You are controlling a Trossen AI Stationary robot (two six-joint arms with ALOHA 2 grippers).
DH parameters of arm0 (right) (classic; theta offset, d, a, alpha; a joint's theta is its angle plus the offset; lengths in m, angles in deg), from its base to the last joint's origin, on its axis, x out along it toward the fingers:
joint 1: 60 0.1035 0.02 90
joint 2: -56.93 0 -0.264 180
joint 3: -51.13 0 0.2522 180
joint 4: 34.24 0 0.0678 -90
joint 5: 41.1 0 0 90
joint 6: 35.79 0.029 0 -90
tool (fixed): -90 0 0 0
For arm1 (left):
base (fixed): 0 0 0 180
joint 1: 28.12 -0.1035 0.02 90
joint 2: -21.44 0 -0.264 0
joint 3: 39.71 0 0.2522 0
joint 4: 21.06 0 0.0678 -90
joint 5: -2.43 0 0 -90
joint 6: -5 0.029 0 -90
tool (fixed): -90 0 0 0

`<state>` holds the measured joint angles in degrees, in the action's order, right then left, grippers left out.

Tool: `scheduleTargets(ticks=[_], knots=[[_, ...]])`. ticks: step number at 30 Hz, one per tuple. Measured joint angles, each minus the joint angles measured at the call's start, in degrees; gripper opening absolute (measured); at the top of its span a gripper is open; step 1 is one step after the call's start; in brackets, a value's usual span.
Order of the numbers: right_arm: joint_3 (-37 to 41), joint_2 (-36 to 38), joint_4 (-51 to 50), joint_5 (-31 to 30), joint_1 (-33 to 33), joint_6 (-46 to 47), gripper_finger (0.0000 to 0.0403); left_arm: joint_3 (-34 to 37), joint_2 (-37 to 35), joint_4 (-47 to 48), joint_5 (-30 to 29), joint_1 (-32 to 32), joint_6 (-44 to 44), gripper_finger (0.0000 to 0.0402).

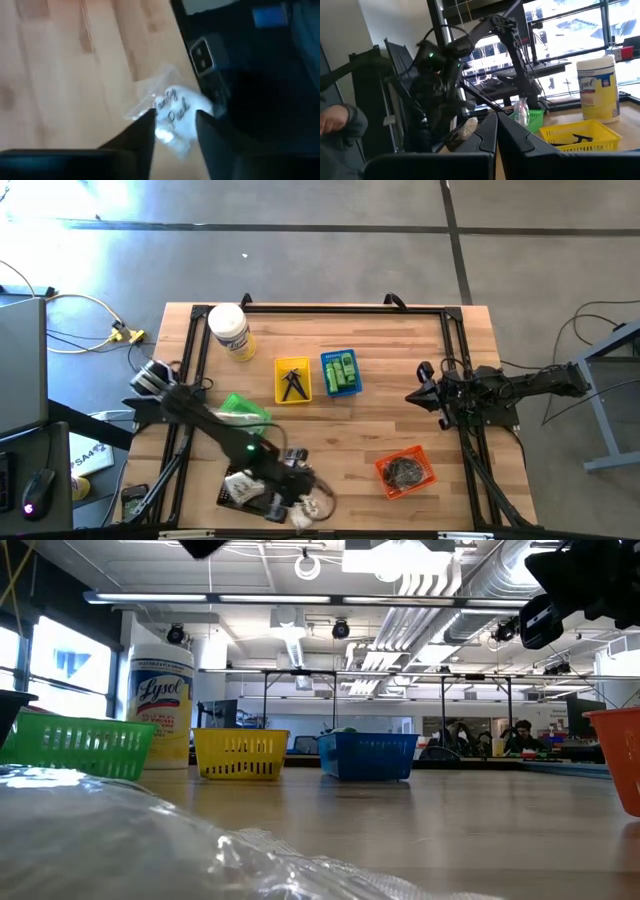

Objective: Pick & Place Travel size toiletries
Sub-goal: Put the cotton pack into the black bin

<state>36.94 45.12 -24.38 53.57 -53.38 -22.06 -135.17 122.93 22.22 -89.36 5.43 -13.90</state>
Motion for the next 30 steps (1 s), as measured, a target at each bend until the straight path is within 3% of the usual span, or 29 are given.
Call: scheduleTargets(ticks=[5,12,22,30], knots=[[0.0,0.0,-0.02,0.35,0.02,1.69,0.0003,-4.51,7.71,2.05,4.93,-3.14,-17.7,0.0215],[0.02,-0.01,-0.25,0.42,0.04,1.7,0.0003,-4.59,12.86,1.85,17.87,-5.08,-28.68,0.0293],[0.05,-0.04,-0.44,1.45,0.02,1.68,0.0003,-4.59,16.83,-0.78,19.63,-5.06,-35.05,0.0305],[0.07,-0.02,-0.58,1.31,0.02,1.56,0.0003,-4.76,18.47,0.06,16.96,-5.06,-36.26,0.0305]])
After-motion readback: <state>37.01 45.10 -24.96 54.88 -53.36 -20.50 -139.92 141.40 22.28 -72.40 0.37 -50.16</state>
